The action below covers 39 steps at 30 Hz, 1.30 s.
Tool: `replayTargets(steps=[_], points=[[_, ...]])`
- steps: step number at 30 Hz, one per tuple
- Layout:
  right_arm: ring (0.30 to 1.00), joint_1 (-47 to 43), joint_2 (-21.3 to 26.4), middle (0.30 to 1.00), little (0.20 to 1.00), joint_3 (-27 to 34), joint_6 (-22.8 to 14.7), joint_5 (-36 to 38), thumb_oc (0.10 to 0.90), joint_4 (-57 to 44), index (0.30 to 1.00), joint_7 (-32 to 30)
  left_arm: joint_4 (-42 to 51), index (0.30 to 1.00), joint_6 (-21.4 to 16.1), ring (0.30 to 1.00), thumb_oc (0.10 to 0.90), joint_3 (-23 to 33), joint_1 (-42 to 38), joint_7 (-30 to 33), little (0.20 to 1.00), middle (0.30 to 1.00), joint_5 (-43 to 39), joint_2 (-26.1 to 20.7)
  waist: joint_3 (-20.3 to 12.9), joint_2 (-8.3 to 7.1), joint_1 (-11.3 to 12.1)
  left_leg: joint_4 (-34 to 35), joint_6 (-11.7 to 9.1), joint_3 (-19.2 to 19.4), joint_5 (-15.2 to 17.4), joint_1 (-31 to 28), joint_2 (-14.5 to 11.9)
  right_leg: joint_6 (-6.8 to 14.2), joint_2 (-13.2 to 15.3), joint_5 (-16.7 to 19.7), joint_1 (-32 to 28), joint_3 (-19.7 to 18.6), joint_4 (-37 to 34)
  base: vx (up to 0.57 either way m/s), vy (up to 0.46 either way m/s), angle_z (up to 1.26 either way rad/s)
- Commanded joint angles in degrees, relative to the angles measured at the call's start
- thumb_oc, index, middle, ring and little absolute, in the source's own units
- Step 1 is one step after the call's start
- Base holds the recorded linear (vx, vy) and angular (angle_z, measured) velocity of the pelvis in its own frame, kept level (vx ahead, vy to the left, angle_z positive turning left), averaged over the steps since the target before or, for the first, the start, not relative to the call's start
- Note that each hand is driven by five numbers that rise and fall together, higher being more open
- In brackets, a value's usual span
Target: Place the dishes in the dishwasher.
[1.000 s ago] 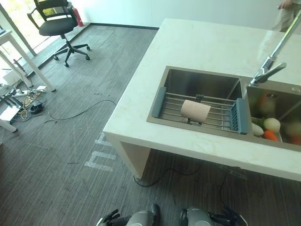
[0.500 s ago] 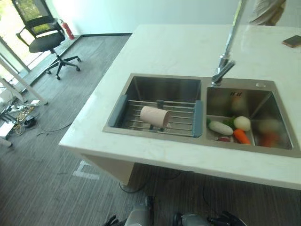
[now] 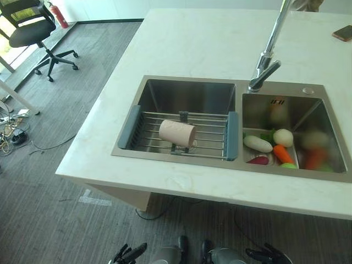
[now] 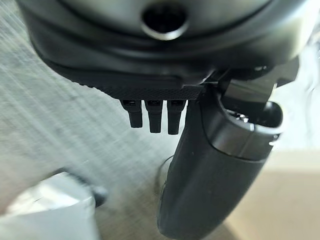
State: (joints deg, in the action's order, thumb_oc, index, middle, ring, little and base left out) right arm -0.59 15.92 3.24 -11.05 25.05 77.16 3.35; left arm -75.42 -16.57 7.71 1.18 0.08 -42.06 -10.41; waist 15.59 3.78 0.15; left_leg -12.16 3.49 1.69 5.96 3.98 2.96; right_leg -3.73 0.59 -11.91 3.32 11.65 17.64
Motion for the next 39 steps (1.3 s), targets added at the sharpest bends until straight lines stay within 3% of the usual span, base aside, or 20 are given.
replayTargets(steps=[1,2,3,5,10,11,13,15,17,19,20,23,24,27,33,39], points=[[0.9,1.59,3.7,0.9,0.9,3.54,-2.85,2.26,0.8,0.51,0.9,0.15,0.87,0.9,-7.48,0.9,0.8,3.93,2.95,3.08,0.9,0.9,-5.8,-4.16,-2.57,0.75,0.28,-5.03,-2.86,-1.06,10.04,1.98,-3.06,7.78,8.09,-3.38,-1.04,0.25,-0.46,-0.01,0.035,-0.15],[0.9,1.7,4.19,0.9,0.9,4.12,-2.79,2.26,0.8,0.65,0.9,0.31,0.95,0.9,-8.66,0.9,0.8,5.18,3.33,3.51,0.9,0.9,-6.62,-5.04,-2.7,0.88,0.31,-5.03,-2.87,-1.04,10.12,1.96,-3.05,7.8,8.17,-3.55,-1.07,0.32,-0.46,-0.03,0.059,-0.2],[0.9,2.08,5.79,0.9,0.9,5.89,-2.61,2.09,0.8,1.4,0.9,1.27,1.39,0.9,-13.49,0.9,0.8,8.89,4.5,5.88,0.9,0.9,-8.16,-7.89,-3.12,1.24,0.46,-5.03,-2.98,-0.83,10.33,1.85,-3.17,7.82,8.44,-4.09,-1.21,0.7,-0.46,-0.03,0.056,-0.15],[0.9,2.38,7.02,0.9,0.9,6.91,-2.33,1.89,0.8,1.82,0.9,1.85,2.87,0.9,-17.38,0.9,0.8,12.13,5.57,9.18,0.9,0.9,-8.05,-10.45,-3.37,1.52,0.65,-5.03,-3.06,-0.66,10.44,1.63,-3.32,7.81,8.59,-4.48,-1.44,0.89,-0.46,-0.02,0.027,-0.02],[0.9,3.05,8.25,0.9,0.9,7.35,-1.65,2.87,0.8,2.49,0.9,2.23,12.34,0.9,-24.98,0.9,0.8,18.85,6.68,19.99,0.9,0.9,1.89,-18.76,-3.87,2.1,1.32,-5.03,-3.17,-0.14,10.61,1.51,-3.94,7.83,8.96,-4.97,-1.66,1.52,-0.46,-0.02,0.002,0.02],[0.9,3.29,8.03,0.9,0.9,7.14,-1.7,3.39,0.8,2.42,0.9,2.28,16.63,0.9,-27.93,0.9,0.8,19.9,6.18,23.7,0.9,0.9,5.9,-21.1,-3.97,2.22,1.58,-5.03,-3.2,-0.04,10.85,1.35,-4.08,7.96,9.09,-5.24,-1.86,1.63,-0.46,-0.05,-0.006,0.08],[0.9,3.52,7.47,0.9,0.9,6.7,-2.18,3.76,0.8,1.98,0.9,2.17,22.85,0.9,-28.98,0.9,0.8,21.04,4.8,27.43,0.9,0.9,11.4,-24.62,-4.3,2.5,1.83,-5.03,-3.2,-0.04,10.69,1.71,-4.25,8.04,9.14,-5.16,-1.63,1.76,-0.46,-0.04,-0.027,0.04],[0.9,3.4,5.45,0.9,0.9,3.99,-2.99,4.91,0.8,0.05,0.9,0.44,35.53,0.9,-30.3,0.9,0.8,21.82,0.21,31.11,0.9,0.9,20.9,-34.64,-4.89,2.67,1.71,-5.03,-3.36,0.66,11.12,1.55,-4.8,8.23,9.1,-5.66,-1.83,1.19,-0.46,-0.03,-0.052,-0.04],[0.9,3.23,5.11,0.9,0.9,3.28,-2.57,5.34,0.8,-0.86,0.9,-0.17,38.82,0.9,-31.49,0.9,0.8,21.43,-1.27,28.95,0.9,0.9,21.37,-36.55,-5.06,2.66,1.52,-5.03,-3.43,0.88,10.89,1.79,-4.96,8.29,9.04,-5.37,-1.55,0.92,-0.46,-0.02,-0.022,-0.09],[0.9,3.24,4.48,0.9,0.9,2.38,-1.52,5.46,0.8,-2.4,0.9,-1.06,46.89,0.9,-30.68,0.9,0.8,18.71,-4.32,24.56,0.9,0.9,24.12,-38.91,-5.1,2.47,1.01,-5.03,-3.51,1.29,11.01,1.67,-5.12,8.51,8.96,-5.2,-1.49,0.41,-0.46,0.01,-0.038,-0.12],[0.9,3.53,3.78,0.9,0.9,2.09,-0.86,5.09,0.8,-3.05,0.9,-1.37,55.22,0.9,-27.03,0.9,0.8,15.17,-7.24,23.07,0.9,0.9,29.03,-40.14,-5.09,2.2,0.42,-5.03,-3.49,1.72,11.47,1.31,-5.19,8.7,8.9,-5.35,-1.61,-0.04,-0.46,0.0,-0.055,-0.15],[0.9,3.67,2.63,0.9,0.9,1.53,-0.96,5.0,0.8,-2.86,0.9,-1.54,65.06,0.9,-22.57,0.9,0.8,9.21,-13.27,20.59,0.9,0.9,35.03,-40.96,-5.09,1.93,-0.68,-5.03,-3.39,2.5,11.6,1.25,-5.44,8.97,8.7,-4.92,-1.22,-0.86,-0.46,0.01,-0.059,-0.16],[0.9,3.64,2.34,0.9,0.9,1.36,-0.63,5.04,0.8,-2.72,0.9,-1.62,68.74,0.9,-19.34,0.9,0.8,5.99,-17.1,18.1,0.9,0.9,37.42,-41.69,-5.34,1.85,-1.54,-5.03,-3.39,3.07,11.73,1.27,-5.55,9.34,8.61,-4.59,-0.81,-1.53,-0.46,0.03,-0.054,-0.19],[0.9,3.82,2.27,0.9,0.9,1.37,0.37,5.52,0.8,-2.37,0.9,-1.81,70.77,0.9,-16.57,0.9,0.8,2.32,-21.06,13.62,0.9,0.9,37.22,-42.53,-5.52,1.69,-2.44,-5.03,-3.34,3.83,11.84,1.18,-5.7,9.84,8.54,-4.19,-0.31,-2.6,-0.46,0.04,-0.048,-0.45],[0.9,4.6,3.52,0.9,0.9,1.77,2.41,6.33,0.8,-1.57,0.9,-1.28,70.28,0.9,-7.98,0.9,0.8,-6.89,-30.59,-2.14,0.9,0.9,33.41,-46.75,-5.03,2.19,-4.94,-5.03,-3.48,5.35,11.54,1.14,-6.22,10.62,8.39,-2.97,0.94,-4.92,-0.46,0.02,-0.024,-0.26],[0.9,4.75,4.76,0.9,0.9,1.77,2.64,6.32,0.8,-1.83,0.9,-0.33,64.91,0.9,-3.9,0.9,0.8,-14.81,-37.86,-10.64,0.9,0.9,33.33,-49.97,-4.73,2.98,-6.44,-5.03,-3.78,6.33,11.04,1.83,-6.4,11.05,8.24,-2.06,2.5,-6.65,-0.46,0.01,-0.002,-0.18]])
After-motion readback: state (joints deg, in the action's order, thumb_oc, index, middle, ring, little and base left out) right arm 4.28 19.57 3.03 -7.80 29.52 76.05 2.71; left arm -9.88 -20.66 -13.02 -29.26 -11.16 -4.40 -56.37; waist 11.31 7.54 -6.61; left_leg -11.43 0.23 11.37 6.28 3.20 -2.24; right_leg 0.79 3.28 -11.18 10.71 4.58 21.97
